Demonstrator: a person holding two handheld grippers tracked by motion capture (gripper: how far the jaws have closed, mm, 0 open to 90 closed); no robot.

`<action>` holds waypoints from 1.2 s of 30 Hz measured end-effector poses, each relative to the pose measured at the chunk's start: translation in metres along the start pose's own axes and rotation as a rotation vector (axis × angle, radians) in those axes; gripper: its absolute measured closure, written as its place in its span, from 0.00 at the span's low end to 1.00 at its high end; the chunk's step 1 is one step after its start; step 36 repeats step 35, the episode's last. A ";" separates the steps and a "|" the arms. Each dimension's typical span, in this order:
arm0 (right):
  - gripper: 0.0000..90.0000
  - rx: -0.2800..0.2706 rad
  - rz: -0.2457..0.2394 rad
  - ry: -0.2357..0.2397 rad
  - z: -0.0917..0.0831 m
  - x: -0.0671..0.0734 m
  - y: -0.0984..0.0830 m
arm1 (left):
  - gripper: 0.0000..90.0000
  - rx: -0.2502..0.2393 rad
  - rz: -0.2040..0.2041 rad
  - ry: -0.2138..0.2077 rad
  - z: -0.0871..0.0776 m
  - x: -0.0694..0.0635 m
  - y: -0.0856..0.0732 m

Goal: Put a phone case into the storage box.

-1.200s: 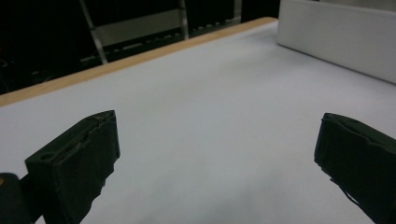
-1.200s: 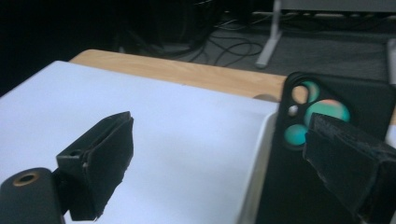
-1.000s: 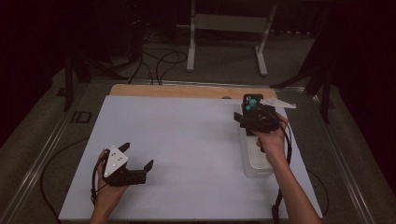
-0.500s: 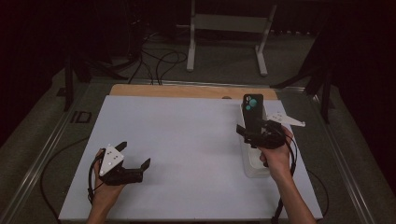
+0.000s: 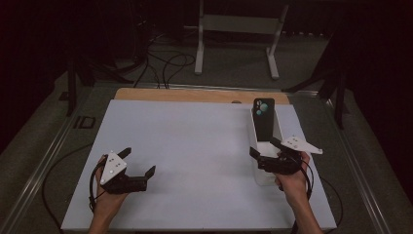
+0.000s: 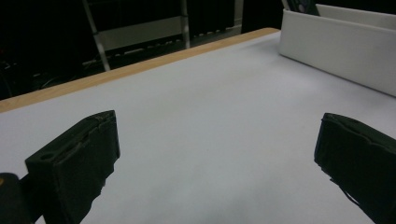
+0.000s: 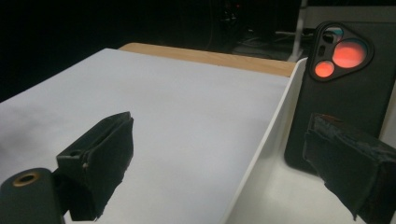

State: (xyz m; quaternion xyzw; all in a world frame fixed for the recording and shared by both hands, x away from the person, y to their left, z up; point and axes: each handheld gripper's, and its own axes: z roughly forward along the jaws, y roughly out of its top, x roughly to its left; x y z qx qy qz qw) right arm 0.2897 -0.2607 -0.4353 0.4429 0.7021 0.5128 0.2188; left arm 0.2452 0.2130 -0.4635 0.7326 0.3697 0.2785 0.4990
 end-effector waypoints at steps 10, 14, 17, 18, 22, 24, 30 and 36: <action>0.10 -0.038 -0.032 0.050 -0.012 0.001 -0.026 | 0.01 -0.002 0.013 -0.006 -0.001 -0.001 -0.002; 0.10 -0.025 -0.071 0.032 -0.013 0.002 -0.035 | 0.01 -0.003 0.012 -0.004 -0.001 -0.001 -0.004; 0.10 -0.028 -0.096 0.028 -0.015 0.004 -0.041 | 0.01 -0.005 0.010 -0.001 -0.001 -0.001 -0.005; 0.10 -0.026 -0.095 0.033 -0.015 0.005 -0.043 | 0.01 -0.007 0.008 0.000 -0.002 -0.001 -0.006; 0.10 -0.049 -0.102 0.029 -0.019 0.006 -0.047 | 0.01 -0.008 0.012 0.005 -0.003 -0.001 -0.007; 0.10 -0.056 -0.115 0.027 -0.022 0.006 -0.049 | 0.01 -0.003 0.011 0.009 -0.002 0.000 -0.008; 0.10 -0.061 -0.126 0.024 -0.025 0.006 -0.051 | 0.01 -0.003 0.010 0.016 -0.003 0.001 -0.008; 0.10 -0.066 -0.123 0.021 -0.027 0.006 -0.052 | 0.01 -0.004 0.005 0.021 -0.003 0.001 -0.009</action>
